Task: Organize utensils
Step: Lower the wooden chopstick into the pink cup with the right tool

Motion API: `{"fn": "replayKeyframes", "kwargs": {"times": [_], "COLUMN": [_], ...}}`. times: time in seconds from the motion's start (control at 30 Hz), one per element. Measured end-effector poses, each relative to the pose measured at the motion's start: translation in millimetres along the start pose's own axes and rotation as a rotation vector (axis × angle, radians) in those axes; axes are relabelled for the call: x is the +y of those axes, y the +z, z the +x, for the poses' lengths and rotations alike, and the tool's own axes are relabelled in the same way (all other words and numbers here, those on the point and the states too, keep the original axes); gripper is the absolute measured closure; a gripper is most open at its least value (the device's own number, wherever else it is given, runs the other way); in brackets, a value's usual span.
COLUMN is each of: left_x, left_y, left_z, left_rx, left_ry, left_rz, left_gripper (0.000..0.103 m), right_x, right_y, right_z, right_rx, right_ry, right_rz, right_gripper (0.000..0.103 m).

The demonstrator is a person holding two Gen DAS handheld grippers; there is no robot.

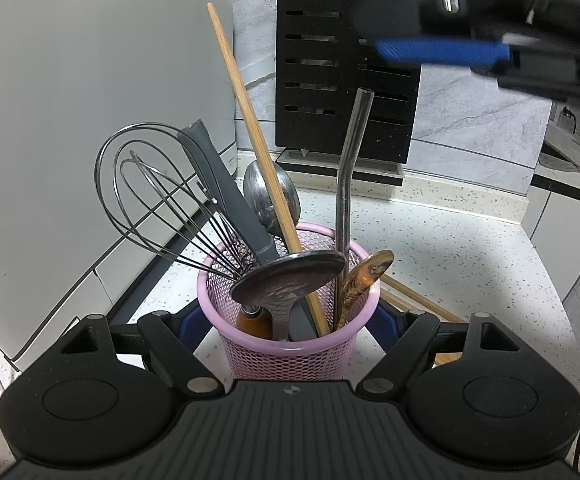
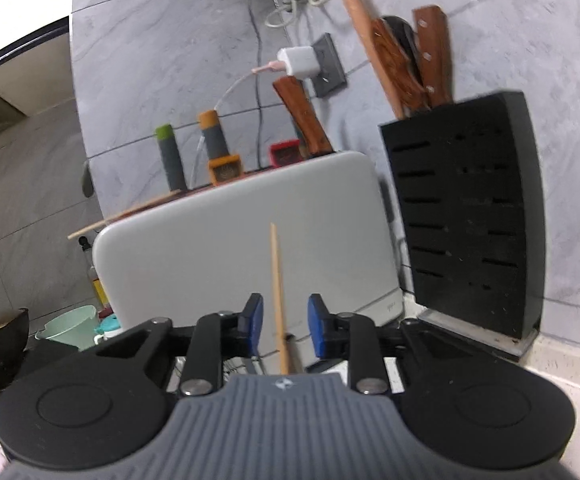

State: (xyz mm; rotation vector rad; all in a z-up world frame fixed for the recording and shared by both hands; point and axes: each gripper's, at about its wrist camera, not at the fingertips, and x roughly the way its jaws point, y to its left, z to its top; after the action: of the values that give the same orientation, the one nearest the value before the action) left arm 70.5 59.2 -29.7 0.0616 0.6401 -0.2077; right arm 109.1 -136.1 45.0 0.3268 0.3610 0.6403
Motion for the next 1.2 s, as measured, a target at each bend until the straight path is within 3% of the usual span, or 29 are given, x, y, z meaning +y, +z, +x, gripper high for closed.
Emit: {"fn": "replayKeyframes", "kwargs": {"times": [0.07, 0.17, 0.27, 0.4, 0.5, 0.67, 0.7, 0.73, 0.77, 0.93, 1.2], "left_x": [0.2, 0.3, 0.0, 0.0, 0.0, 0.0, -0.3, -0.2, -0.2, -0.5, 0.2], "left_y": [0.3, -0.1, -0.2, -0.1, -0.3, -0.2, 0.0, 0.1, 0.0, -0.1, -0.2], "left_z": [-0.1, -1.1, -2.2, -2.9, -3.0, -3.1, -2.7, -2.7, -2.8, -2.6, -2.1], "left_rx": [0.001, 0.002, 0.0, 0.0, 0.0, -0.001, -0.001, -0.001, 0.0, 0.0, 0.0], "left_ry": [-0.001, -0.004, -0.004, -0.002, -0.001, 0.001, 0.001, 0.001, 0.0, 0.0, 0.001], "left_rz": [0.002, -0.001, -0.001, -0.003, -0.002, -0.001, -0.001, -0.001, -0.001, -0.001, -0.003], "left_gripper": [0.01, 0.01, 0.01, 0.01, 0.01, 0.01, 0.01, 0.01, 0.01, 0.01, 0.01], "right_x": [12.5, 27.2, 27.8, 14.8, 18.2, 18.1, 18.3, 18.4, 18.6, 26.5, 29.4], "right_y": [1.1, -3.2, -6.9, -3.7, -4.9, -11.5, -13.1, -14.9, -15.6, -10.1, -1.3], "right_z": [5.7, 23.6, 41.0, 59.9, 75.5, 97.6, 100.0, 101.5, 100.5, 80.1, 46.7], "right_rx": [0.027, 0.097, 0.121, 0.159, 0.162, 0.185, 0.188, 0.187, 0.18, 0.138, 0.222], "right_ry": [0.048, -0.014, -0.122, -0.112, -0.17, -0.171, -0.167, -0.155, -0.14, -0.099, -0.067], "right_rz": [-0.018, -0.065, -0.107, -0.038, -0.072, -0.087, -0.095, -0.105, -0.114, -0.175, -0.235], "right_gripper": [0.091, 0.092, 0.088, 0.081, 0.08, 0.08, 0.082, 0.096, 0.1, 0.101, 0.1]}}
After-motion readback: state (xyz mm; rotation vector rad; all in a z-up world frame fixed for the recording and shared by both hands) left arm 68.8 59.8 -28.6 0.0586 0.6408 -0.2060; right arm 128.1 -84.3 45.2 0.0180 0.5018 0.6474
